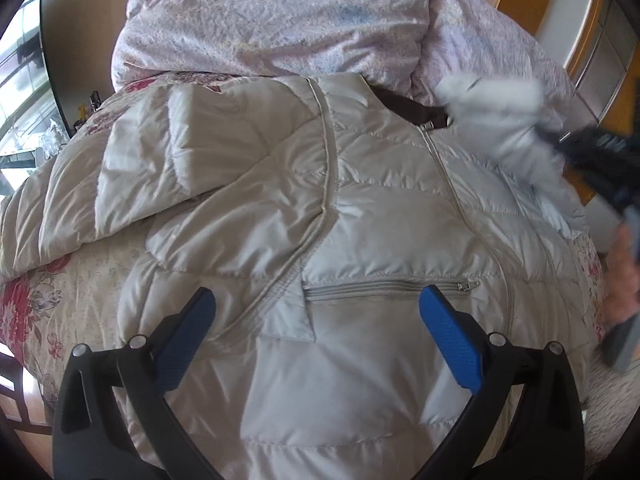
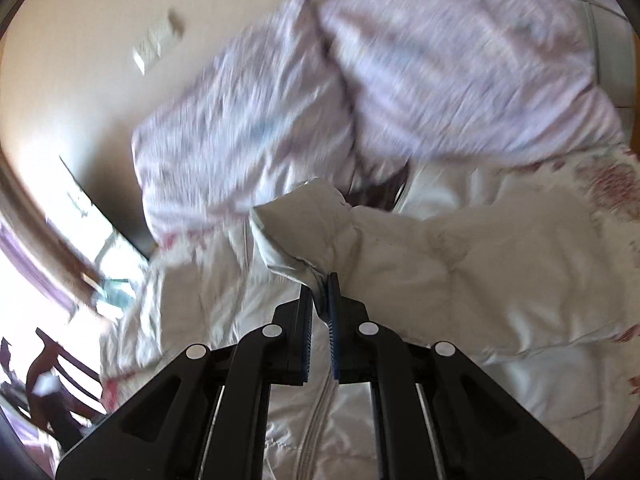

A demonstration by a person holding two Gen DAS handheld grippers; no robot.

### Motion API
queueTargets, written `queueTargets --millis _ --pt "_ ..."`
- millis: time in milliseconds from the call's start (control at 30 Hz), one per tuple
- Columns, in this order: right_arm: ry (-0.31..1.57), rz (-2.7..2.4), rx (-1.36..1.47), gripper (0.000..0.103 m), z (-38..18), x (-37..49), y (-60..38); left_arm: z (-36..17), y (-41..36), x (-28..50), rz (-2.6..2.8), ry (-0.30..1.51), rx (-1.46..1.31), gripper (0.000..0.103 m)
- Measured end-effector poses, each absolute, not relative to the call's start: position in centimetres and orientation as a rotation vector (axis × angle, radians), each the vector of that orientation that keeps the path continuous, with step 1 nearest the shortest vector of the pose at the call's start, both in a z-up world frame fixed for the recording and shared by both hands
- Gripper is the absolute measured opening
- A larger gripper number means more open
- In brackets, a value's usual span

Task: Fold large clothes
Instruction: 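Carry the held sleeve across the jacket body toward the collar, then release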

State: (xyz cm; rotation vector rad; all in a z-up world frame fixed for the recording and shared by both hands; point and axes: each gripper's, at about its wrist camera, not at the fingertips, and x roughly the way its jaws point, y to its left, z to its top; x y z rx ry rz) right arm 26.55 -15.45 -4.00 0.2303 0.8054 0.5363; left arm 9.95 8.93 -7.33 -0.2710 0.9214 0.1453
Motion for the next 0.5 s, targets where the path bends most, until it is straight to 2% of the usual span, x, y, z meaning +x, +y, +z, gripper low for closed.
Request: queueTargets --millis 233,300,333,367,433,500 --pt "0.909 0.489 -0.05 0.009 -9.6 25.0 -9.0 -6.9 10.6 9.0 0.148 0.89 -0.318 0.101" --pt "0.926 0.46 -0.149 0.014 -10.4 24.5 -7.9 -6.9 11.1 8.8 0.154 0.885 -0.326 0.101" --pt "0.937 0.457 -0.186 0.021 -10.6 24.2 -7.6 -6.9 11.4 8.7 0.151 0.878 -0.333 0.101" --pt "0.941 0.46 -0.208 0.033 -10.8 23.8 -7.3 -6.8 11.6 8.5 0.148 0.87 -0.341 0.101" --pt "0.935 0.477 -0.247 0.046 -10.6 22.9 -7.0 -6.6 12.1 8.3 0.15 0.854 -0.348 0.101" --pt "0.918 0.51 -0.249 0.05 -9.7 22.3 -6.9 -6.4 12.4 8.1 0.164 0.844 -0.334 0.101"
